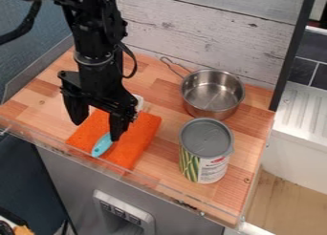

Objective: Put the silver pot to the upper left side of the table

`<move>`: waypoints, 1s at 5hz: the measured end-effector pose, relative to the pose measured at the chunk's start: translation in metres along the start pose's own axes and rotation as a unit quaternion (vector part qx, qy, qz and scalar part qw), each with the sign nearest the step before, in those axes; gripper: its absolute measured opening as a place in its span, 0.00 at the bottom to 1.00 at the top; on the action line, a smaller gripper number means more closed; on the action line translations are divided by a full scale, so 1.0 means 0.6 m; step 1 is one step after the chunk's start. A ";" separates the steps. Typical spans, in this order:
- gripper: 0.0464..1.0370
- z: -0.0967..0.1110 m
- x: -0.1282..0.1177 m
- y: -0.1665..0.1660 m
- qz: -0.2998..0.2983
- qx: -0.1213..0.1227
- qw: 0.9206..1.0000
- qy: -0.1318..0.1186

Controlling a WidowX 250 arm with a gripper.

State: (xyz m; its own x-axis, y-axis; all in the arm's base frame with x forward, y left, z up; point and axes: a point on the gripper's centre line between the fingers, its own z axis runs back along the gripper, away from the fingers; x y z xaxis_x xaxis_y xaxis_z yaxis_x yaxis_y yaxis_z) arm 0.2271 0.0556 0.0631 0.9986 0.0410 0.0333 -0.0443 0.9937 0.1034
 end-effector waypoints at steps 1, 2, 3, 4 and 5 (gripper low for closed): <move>0.96 -0.007 -0.004 -0.001 -0.001 -0.001 1.000 0.011; 0.96 -0.005 0.013 -0.012 -0.017 -0.005 1.000 0.008; 0.96 0.013 0.059 -0.031 -0.030 -0.015 0.999 -0.017; 0.96 0.024 0.125 -0.076 -0.060 -0.022 0.997 -0.044; 0.96 0.022 0.182 -0.139 -0.090 -0.028 0.994 -0.057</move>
State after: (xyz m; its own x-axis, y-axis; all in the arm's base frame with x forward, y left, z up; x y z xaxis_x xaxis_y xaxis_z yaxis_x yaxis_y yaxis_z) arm 0.3393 -0.0243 0.0711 0.9804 -0.1472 0.1312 0.1399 0.9881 0.0634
